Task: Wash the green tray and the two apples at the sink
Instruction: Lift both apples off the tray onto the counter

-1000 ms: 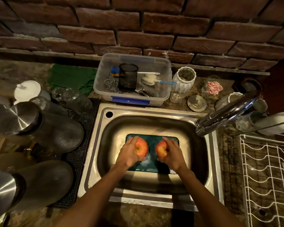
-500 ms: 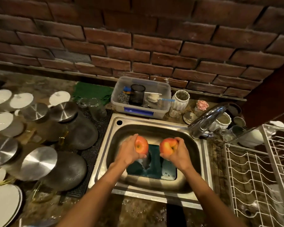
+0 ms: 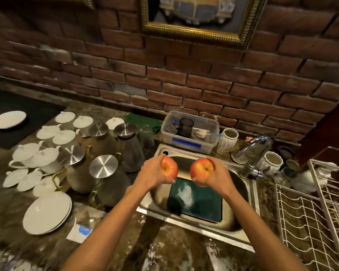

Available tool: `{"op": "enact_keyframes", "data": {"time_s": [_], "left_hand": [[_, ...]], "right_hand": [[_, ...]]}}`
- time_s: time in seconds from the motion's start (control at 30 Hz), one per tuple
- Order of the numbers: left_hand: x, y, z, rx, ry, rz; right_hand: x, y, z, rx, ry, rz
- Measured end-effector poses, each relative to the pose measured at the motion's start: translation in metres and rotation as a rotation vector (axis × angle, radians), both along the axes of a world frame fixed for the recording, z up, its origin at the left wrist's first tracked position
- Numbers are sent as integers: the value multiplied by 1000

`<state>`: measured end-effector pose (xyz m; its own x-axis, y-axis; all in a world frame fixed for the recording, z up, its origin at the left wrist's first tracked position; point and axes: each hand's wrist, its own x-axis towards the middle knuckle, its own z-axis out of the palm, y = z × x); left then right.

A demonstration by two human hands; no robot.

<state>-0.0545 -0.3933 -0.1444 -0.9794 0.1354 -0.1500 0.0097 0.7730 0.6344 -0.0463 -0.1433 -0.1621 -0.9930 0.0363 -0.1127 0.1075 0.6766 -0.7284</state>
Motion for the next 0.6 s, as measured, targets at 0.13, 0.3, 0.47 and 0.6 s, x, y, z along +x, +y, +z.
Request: {"op": "enact_keyframes", "data": {"time_s": [0.13, 0.3, 0.47, 0.6], "left_hand": [[34, -26, 17, 4, 48, 116], [82, -58, 14, -5, 14, 271], [134, -82, -8, 3, -47, 401], [170, -98, -28, 14, -95, 472]], "right_hand": [[16, -31, 22, -14, 31, 75], [40, -68, 31, -32, 31, 183], [69, -102, 19, -4, -20, 292], [95, -125, 0, 7, -30, 348]]}}
